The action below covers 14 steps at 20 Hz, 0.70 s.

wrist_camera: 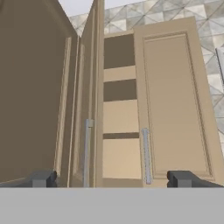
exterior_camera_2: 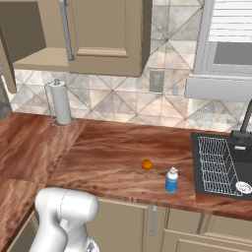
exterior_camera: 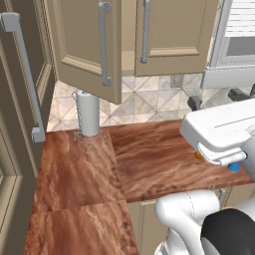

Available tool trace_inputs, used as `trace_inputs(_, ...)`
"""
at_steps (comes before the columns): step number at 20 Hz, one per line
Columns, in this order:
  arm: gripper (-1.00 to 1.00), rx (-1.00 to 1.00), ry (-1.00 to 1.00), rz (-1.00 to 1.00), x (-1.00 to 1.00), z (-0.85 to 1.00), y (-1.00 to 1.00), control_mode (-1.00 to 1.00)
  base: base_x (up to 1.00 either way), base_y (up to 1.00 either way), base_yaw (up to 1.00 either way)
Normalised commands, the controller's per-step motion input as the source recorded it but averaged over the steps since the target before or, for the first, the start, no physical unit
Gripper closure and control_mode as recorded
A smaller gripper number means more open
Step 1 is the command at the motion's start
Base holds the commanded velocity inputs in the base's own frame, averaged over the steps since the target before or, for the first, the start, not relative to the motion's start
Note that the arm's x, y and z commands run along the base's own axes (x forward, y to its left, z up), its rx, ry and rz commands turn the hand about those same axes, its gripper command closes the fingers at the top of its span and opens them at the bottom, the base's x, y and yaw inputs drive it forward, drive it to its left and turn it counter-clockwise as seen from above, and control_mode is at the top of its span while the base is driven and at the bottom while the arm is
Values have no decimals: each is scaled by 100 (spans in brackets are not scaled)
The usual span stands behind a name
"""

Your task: Open the cabinet. Pick the soap dispenser and place it next to the sink. Then close the cabinet.

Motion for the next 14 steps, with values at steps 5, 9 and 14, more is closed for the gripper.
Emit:
trace_inputs(5,-100,0,0,0,0,0,40,-100,0,0,0)
trace_inputs(9,-100,0,0,-1,2,-6,20,-100,0,0,0)
trace_inputs(14,-100,-3,0,-2,21,-29,1,-100,0,0,0)
